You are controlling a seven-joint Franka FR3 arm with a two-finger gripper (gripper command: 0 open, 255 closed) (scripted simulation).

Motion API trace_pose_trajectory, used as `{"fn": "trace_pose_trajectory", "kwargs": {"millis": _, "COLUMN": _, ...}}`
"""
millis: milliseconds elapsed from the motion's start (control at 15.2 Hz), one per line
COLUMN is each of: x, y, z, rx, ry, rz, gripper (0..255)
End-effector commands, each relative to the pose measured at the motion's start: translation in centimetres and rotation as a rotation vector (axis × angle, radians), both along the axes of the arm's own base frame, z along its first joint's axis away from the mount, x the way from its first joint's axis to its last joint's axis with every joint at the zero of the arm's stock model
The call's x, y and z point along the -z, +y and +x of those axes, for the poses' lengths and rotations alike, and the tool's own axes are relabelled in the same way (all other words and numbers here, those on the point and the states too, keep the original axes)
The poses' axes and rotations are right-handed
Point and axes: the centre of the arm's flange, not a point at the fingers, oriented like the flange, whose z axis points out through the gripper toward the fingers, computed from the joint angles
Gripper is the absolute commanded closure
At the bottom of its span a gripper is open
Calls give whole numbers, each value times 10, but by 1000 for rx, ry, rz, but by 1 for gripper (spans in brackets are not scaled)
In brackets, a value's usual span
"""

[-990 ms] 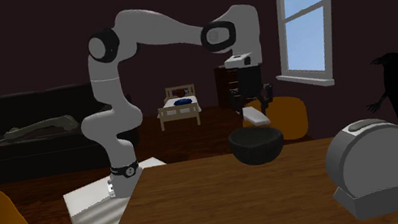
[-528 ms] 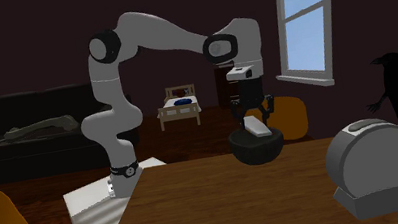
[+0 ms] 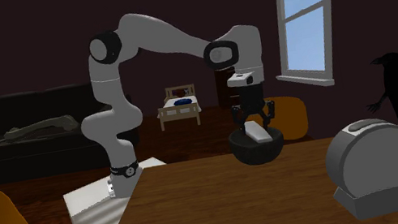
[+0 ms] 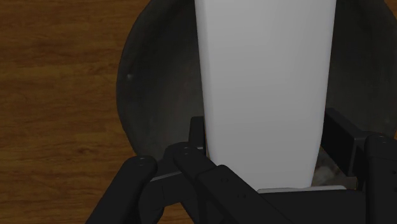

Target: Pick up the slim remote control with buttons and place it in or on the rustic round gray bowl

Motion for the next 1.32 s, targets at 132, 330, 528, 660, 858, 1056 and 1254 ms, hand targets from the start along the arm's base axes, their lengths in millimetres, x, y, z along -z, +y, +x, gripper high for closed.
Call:
{"fn": "trace_pose_trajectory", "kwargs": {"millis": 132, "x": 1, "y": 0, "z": 0, "rx": 0, "ry": 1, "rz": 0, "gripper": 0}}
{"fn": "trace_pose_trajectory", "kwargs": {"millis": 330, "x": 1, "y": 0, "z": 0, "rx": 0, "ry": 1, "rz": 0, "gripper": 0}}
{"fn": "trace_pose_trajectory", "kwargs": {"millis": 528, "x": -13, "y": 0, "z": 0, "rx": 0, "ry": 1, "rz": 0, "gripper": 0}}
{"fn": "trace_pose_trajectory", "kwargs": {"millis": 660, "x": -39, "y": 0, "z": 0, "rx": 0, "ry": 1, "rz": 0, "gripper": 0}}
{"fn": "trace_pose_trajectory", "kwargs": {"millis": 858, "x": -49, "y": 0, "z": 1, "rx": 0, "ry": 1, "rz": 0, "gripper": 0}}
{"fn": "trace_pose_trajectory", "kwargs": {"millis": 1056, "x": -49, "y": 0, "z": 1, "rx": 0, "ry": 1, "rz": 0, "gripper": 0}}
{"fn": "trace_pose_trajectory", "kwargs": {"millis": 1254, "x": -49, "y": 0, "z": 0, "rx": 0, "ry": 1, "rz": 0, "gripper": 0}}
